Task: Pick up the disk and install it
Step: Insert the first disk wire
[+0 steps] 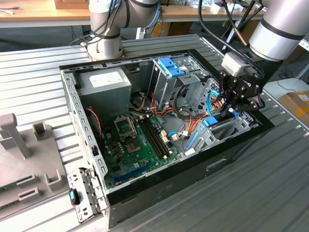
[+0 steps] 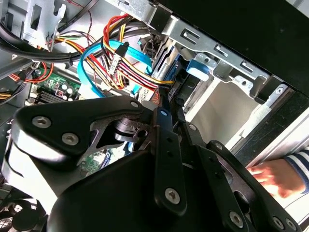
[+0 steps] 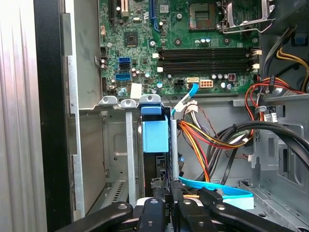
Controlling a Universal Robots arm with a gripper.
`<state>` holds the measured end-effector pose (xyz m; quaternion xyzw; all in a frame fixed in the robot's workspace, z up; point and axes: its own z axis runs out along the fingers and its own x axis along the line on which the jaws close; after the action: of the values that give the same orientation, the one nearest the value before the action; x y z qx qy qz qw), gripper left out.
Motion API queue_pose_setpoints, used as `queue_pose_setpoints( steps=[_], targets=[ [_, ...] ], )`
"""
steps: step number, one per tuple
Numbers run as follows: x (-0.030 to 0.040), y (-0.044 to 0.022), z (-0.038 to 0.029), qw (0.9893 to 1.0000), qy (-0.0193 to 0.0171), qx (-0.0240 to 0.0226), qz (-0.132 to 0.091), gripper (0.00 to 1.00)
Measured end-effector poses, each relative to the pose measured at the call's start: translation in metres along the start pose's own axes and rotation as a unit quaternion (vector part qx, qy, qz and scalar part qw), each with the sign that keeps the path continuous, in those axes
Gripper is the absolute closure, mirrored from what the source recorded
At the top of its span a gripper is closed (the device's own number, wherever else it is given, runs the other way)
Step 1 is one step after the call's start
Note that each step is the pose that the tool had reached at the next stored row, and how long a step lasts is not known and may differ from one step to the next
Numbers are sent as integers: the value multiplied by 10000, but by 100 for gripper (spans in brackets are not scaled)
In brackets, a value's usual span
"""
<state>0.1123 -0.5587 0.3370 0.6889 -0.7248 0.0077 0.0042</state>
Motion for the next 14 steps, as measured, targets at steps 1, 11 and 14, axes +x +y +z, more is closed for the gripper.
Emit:
queue_pose_setpoints(
  steps=[1,11,14],
  targets=[
    [0,0,1,10000,0,0,0,83],
    [1,0,-86,10000,-1,0,0,76],
    [4,-1,-284,10000,0,0,0,76]
  ],
)
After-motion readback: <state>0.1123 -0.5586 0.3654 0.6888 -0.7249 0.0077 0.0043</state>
